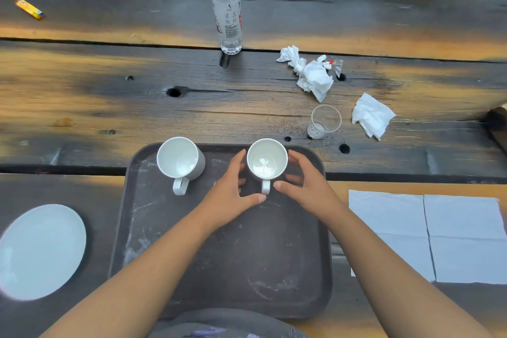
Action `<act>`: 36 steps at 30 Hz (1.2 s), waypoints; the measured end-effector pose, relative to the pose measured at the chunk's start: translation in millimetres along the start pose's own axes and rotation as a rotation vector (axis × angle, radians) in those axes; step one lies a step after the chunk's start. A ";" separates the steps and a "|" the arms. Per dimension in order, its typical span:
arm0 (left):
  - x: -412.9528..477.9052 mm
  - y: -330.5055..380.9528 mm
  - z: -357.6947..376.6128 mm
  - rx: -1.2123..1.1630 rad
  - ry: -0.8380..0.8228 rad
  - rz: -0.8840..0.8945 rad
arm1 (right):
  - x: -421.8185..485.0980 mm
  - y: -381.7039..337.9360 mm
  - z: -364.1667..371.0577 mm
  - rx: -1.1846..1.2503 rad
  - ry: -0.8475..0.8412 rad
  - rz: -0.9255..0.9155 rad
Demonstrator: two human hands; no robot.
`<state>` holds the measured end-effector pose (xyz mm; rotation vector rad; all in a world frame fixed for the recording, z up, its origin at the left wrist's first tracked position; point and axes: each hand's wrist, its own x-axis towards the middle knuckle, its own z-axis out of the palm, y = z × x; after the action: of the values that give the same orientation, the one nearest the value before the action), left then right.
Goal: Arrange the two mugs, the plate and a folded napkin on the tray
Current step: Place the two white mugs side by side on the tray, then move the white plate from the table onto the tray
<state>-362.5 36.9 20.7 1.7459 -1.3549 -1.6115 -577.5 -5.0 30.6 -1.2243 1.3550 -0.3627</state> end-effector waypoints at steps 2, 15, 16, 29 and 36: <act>-5.6 1.0 -0.3 0.035 -0.003 0.004 | -7.6 0.3 0.0 -0.040 0.018 0.004; -47.6 1.4 3.2 0.469 -0.021 0.022 | -54.2 4.6 20.6 -0.415 0.074 -0.026; -50.9 1.4 2.6 0.520 -0.044 0.030 | -56.2 4.7 23.1 -0.444 0.071 -0.034; -68.9 -6.4 -2.4 0.903 -0.073 -0.060 | -69.2 11.7 45.1 -0.756 -0.010 0.019; -75.0 -11.6 -1.2 0.857 -0.024 -0.046 | -72.1 10.7 58.4 -0.762 0.001 0.001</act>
<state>-346.8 104.7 51.0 2.1964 -2.2404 -1.1210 -551.2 83.3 46.4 -1.8349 1.5501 0.1858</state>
